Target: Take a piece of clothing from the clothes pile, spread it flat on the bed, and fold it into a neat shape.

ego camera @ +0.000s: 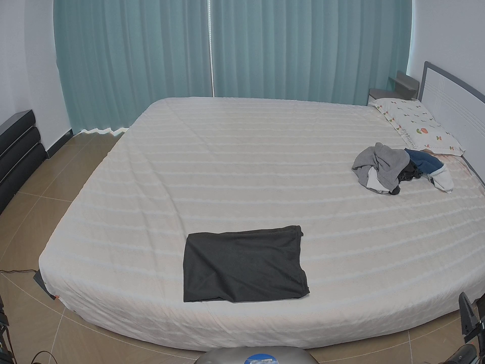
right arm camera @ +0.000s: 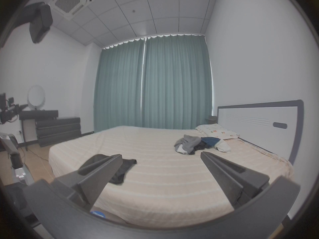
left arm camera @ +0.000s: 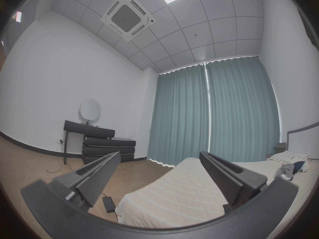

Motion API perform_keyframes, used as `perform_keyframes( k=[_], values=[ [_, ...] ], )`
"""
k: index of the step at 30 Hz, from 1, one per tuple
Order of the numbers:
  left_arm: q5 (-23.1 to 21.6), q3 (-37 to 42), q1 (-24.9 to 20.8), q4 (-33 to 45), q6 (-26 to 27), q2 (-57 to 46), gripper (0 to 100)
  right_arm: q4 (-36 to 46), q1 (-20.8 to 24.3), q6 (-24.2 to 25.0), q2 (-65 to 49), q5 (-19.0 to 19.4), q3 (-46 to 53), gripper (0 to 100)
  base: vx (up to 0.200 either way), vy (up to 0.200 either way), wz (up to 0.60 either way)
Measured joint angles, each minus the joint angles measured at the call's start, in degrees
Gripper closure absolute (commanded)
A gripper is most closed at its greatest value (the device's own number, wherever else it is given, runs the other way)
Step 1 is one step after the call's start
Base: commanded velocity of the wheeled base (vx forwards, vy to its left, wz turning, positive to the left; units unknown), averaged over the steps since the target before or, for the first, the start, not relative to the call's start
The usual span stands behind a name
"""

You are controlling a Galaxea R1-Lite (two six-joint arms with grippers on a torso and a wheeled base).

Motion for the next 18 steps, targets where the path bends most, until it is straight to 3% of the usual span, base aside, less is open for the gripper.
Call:
perform_keyframes(
  k=[8, 11, 18],
  values=[
    [-0.6, -4.4, -8.6, 11.4, -0.6, -1.3, 0, 5.9, 0.1, -3.5, 0.0, -4.1, -1.2, 0, 0.0, 0.0, 0.0],
    [-1.3, -4.7, -9.3, 12.9, -0.6, -2.7, 0, 6.5, 0.1, -3.9, 0.0, -4.0, -1.3, 0, 0.0, 0.0, 0.0],
    [-7.8, -2.2, -9.1, 12.6, -0.5, -5.2, 0, 2.4, 0.1, -5.2, 0.0, -0.5, 1.1, 0, 0.0, 0.0, 0.0]
  ],
)
